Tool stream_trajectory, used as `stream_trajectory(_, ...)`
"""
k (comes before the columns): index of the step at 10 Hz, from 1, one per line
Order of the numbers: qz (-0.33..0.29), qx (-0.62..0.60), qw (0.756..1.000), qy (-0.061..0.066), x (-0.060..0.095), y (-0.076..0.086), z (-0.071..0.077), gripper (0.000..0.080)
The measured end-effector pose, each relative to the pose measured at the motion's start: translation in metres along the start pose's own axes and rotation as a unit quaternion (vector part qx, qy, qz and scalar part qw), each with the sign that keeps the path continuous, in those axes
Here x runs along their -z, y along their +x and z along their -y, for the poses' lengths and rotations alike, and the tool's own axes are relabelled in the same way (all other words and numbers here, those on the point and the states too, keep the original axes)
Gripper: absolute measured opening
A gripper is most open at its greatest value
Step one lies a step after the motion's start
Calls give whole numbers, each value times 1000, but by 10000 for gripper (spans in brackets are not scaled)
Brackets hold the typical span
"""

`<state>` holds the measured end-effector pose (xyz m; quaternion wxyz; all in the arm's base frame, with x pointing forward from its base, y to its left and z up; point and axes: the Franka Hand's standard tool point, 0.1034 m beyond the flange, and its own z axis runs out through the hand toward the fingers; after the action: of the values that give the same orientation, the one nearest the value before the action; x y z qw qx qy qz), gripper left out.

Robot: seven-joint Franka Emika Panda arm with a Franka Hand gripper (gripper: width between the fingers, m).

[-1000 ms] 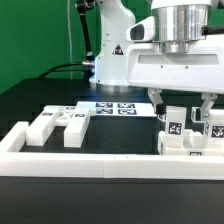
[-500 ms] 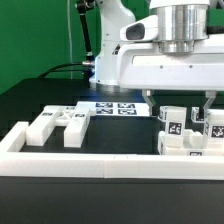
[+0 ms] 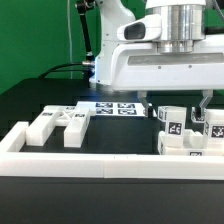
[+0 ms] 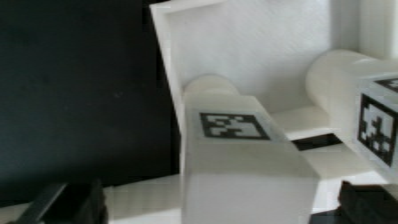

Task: Assemble chair

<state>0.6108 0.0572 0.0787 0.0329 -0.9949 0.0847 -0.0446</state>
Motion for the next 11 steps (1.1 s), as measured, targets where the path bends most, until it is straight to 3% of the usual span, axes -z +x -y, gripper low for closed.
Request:
stream_trajectory(1, 0, 0, 1000, 0, 0, 0, -1, 621)
stream_trajectory(2, 0, -3, 1000, 0, 0, 0, -1, 443)
stream_trajectory(3, 0, -14, 1000, 0, 0, 0, 0, 443)
stream_trajectory(4, 0, -14, 1000, 0, 0, 0, -1, 289)
stream_trajectory(8, 1, -139, 990, 4, 0, 0, -2, 289)
stream_trajectory(11, -2, -296, 955, 4, -1, -1, -3, 291)
